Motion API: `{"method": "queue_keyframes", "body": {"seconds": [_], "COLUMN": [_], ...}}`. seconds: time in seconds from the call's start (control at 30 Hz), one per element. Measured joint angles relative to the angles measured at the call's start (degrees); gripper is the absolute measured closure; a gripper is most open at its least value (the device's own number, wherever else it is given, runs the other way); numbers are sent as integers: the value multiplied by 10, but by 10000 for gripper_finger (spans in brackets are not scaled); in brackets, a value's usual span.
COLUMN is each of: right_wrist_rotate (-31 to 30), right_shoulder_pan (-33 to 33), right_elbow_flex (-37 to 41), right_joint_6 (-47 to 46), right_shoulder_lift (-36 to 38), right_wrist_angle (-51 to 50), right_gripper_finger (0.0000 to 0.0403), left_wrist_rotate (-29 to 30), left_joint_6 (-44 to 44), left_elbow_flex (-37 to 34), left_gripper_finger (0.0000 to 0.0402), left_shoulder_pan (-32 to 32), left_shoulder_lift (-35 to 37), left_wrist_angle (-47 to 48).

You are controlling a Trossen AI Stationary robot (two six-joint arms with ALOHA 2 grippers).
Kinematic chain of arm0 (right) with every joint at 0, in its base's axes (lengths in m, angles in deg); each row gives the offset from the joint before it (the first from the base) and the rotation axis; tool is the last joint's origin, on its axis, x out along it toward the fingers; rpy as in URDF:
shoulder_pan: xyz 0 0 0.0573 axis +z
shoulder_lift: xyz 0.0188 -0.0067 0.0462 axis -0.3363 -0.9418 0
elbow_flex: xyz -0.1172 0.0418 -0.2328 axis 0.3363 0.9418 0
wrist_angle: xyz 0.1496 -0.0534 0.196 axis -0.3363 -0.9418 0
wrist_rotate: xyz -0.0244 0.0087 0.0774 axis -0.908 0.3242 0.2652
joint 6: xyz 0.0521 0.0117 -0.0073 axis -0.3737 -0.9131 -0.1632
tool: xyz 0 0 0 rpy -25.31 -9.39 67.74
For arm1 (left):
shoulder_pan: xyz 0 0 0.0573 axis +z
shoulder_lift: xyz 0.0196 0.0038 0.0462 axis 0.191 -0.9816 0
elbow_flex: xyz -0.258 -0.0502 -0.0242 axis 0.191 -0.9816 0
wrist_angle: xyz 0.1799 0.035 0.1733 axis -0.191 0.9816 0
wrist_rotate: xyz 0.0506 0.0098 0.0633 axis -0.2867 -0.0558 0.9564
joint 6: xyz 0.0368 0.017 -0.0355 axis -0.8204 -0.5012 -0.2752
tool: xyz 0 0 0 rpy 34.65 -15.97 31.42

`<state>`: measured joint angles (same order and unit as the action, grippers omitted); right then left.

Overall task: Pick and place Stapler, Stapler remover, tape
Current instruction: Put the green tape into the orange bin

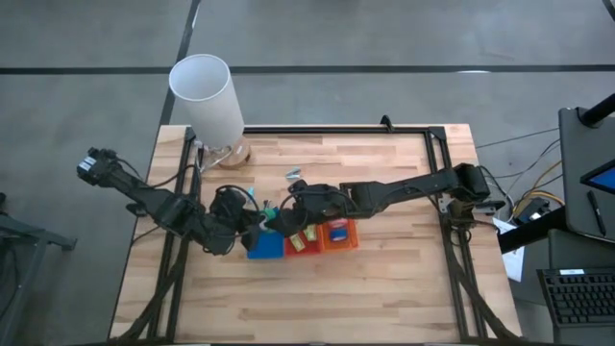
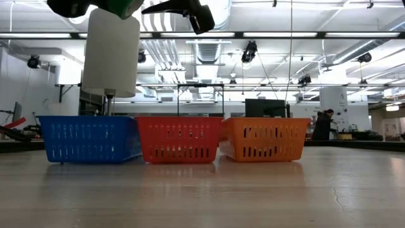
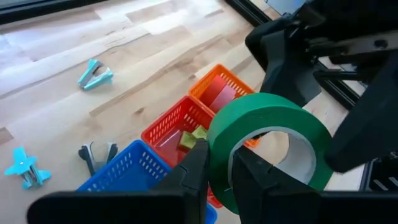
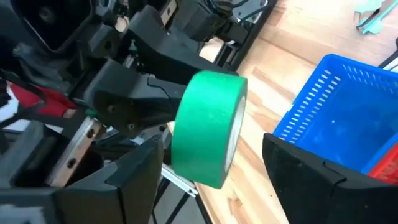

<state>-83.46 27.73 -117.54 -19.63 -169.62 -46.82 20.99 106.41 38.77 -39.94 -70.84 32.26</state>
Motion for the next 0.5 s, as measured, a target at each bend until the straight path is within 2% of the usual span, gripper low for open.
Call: {"method": "queue_keyframes", "body": {"seconds": [0.27,0.5], "right_wrist_rotate": [2,5], "right_shoulder_pan": [0,0], "right_elbow_flex": [-1,-1], "right_joint_6": [1,39], "right_shoulder_lift": [-1,-1], "right_wrist_angle": [-3,-5], "right_gripper_finger": [213,283], "left_wrist_rotate": [0,-1], "left_joint_6": [-23,-37], "left_elbow_flex": [-1,-1], "left_gripper_finger": [346,332], "left_shoulder_pan": [1,1], "left_shoulder_lift": [0,0], "left_wrist_angle": [-13,-21]}}
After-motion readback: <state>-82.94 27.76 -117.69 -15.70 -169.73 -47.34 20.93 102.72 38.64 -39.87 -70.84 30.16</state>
